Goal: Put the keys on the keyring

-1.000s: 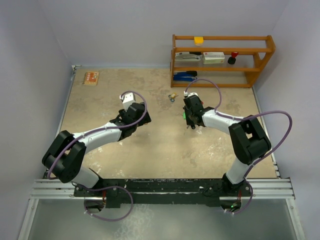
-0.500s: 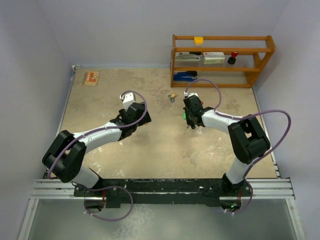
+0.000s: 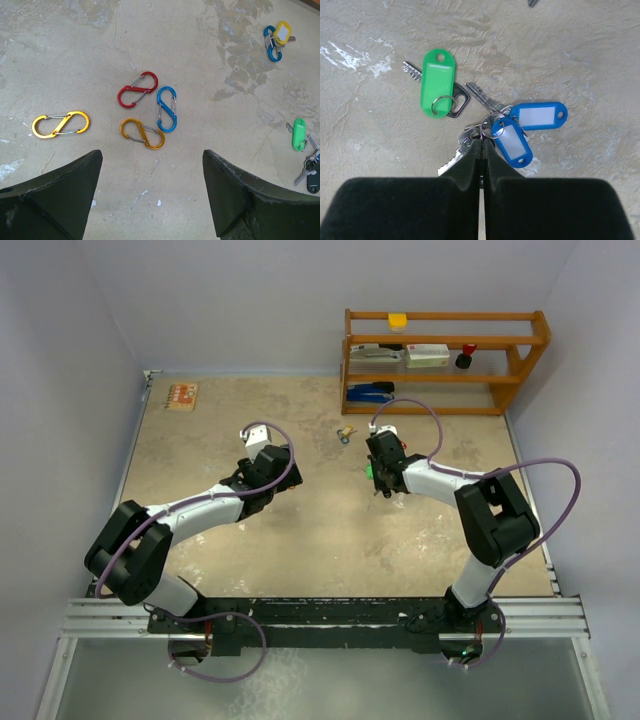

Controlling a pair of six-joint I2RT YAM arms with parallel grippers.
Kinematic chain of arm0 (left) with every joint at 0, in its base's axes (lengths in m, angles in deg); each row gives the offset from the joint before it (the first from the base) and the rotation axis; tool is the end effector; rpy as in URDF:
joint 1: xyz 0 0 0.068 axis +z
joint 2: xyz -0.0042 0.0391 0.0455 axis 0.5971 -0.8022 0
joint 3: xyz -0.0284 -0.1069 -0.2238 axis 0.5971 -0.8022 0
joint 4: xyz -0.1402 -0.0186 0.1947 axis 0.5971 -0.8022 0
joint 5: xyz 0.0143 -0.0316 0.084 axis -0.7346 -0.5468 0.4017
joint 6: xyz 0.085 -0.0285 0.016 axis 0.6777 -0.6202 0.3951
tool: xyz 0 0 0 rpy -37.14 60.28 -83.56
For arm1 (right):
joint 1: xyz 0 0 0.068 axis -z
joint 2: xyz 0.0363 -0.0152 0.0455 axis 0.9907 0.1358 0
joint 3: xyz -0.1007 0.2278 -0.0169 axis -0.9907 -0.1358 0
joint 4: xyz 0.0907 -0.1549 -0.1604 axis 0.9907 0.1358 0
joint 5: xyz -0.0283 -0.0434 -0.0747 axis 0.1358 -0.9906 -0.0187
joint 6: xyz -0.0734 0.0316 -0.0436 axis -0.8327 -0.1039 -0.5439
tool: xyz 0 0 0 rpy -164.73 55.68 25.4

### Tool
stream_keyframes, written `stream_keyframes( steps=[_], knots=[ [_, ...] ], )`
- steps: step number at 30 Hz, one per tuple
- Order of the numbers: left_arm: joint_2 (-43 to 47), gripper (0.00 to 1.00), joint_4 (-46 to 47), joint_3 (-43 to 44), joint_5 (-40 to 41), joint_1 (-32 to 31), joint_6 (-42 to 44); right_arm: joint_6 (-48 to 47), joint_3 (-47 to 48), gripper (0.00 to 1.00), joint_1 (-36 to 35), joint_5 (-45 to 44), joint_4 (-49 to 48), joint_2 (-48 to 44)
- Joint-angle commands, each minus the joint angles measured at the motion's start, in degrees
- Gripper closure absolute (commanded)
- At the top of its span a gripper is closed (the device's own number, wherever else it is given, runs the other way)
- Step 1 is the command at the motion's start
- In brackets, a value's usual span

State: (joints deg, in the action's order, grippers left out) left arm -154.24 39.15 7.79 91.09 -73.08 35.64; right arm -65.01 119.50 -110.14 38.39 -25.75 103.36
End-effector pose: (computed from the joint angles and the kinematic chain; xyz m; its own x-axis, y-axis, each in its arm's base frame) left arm 0.2810 -0.1619 0.1625 -0.5470 -0.4146 -0.7273 -0.2141 0.9091 -0.3572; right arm 0.3317 0.1464 0.1279 -0.7142 -0.0819 -0.6951 -0.0640 0.9966 -0.0516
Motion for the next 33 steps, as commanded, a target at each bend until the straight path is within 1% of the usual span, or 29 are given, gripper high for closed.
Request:
stream_keyframes(
  steps=[1,4,11,15,20,28,33],
  knots=[
    [-0.08,0.22,1.27,2.29,1.27,0.30,-0.09,-0.78,0.95,1.00,-0.25,-4.08,-0.47,-3.51],
    [0.07,0.22,0.36,2.40,2.31,0.35,0.38,-1.77,-0.28,1.00,-0.80,-3.89,-1.09,-7.39],
    [-0.30,0.21,-3.67,3.05,8.32,1.36,2.23,-3.71,-2.07,1.00,-2.01,-0.08,-2.56,-15.72],
    [-2.47,0.21,-5.48,3.57,11.05,2.40,2.84,-3.97,-2.80,1.00,-2.82,1.86,-3.03,-18.84],
    [-4.03,0.20,-5.38,2.70,11.14,5.18,2.22,-4.18,-2.58,1.00,-3.38,2.38,-2.80,-20.31],
    [-4.20,0.20,0.12,0.03,7.71,9.03,1.45,-4.07,-3.20,1.00,-3.87,2.77,-2.95,-21.57],
    [-4.41,0.18,7.27,-3.44,0.11,11.84,0.86,-4.06,-3.45,1.00,-3.83,2.67,-2.96,-22.29]
  ],
)
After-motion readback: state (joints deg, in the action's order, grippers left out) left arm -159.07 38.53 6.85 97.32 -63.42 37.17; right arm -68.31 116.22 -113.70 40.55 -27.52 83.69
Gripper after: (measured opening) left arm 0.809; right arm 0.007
